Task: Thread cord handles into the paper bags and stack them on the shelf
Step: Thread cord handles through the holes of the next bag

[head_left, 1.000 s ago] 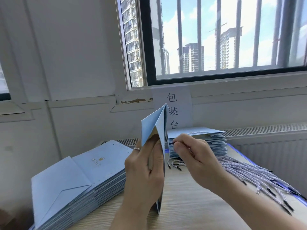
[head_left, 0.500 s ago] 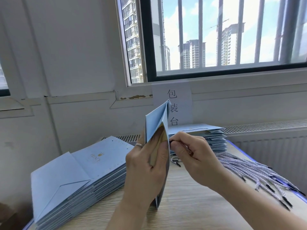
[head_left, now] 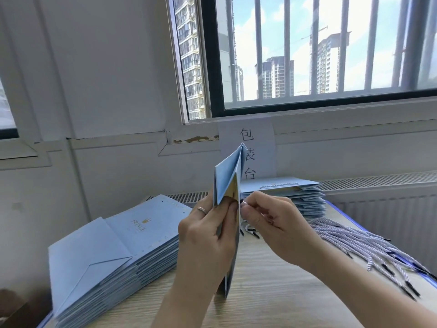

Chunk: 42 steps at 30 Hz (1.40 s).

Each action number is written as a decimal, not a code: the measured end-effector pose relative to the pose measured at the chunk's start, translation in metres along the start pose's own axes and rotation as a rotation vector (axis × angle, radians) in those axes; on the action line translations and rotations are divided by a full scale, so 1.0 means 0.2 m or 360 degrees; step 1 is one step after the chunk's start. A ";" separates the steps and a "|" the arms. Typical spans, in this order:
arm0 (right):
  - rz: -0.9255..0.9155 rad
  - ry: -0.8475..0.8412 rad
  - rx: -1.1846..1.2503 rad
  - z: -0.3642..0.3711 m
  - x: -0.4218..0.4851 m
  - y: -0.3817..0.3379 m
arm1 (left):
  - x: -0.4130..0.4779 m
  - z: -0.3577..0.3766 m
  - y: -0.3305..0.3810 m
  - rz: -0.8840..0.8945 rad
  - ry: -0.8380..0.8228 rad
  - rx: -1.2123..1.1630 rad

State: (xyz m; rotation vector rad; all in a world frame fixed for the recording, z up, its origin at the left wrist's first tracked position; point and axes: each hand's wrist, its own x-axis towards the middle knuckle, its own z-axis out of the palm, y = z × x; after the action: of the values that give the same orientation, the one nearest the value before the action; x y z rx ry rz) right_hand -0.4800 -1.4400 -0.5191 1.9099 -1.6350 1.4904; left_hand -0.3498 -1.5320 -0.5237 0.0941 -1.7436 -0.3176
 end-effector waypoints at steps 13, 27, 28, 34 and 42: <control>0.0770 -0.0693 -0.0711 -0.14 -0.03 0.15 | -0.01 -0.05 -0.07 -0.0055 -0.0134 0.0282; 0.1125 -0.0486 0.0184 -0.16 0.00 0.10 | -0.05 -0.11 -0.09 -0.0263 -0.0269 0.0256; 0.1110 -0.0509 0.0357 -0.15 0.00 0.09 | -0.05 -0.11 -0.09 -0.0295 -0.0286 0.0222; 0.0970 -0.0690 0.0577 -0.12 0.01 0.03 | -0.11 -0.16 -0.11 -0.0597 -0.0525 0.0119; 0.0962 -0.0671 0.0530 -0.07 -0.01 0.02 | -0.11 -0.18 -0.09 -0.0789 -0.0674 0.0003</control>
State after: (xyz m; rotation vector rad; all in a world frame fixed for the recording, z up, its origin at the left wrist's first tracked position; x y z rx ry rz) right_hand -0.4910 -1.4299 -0.5164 2.1232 -2.4569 1.7396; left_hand -0.3118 -1.5500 -0.5441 0.4948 -2.1274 -0.7393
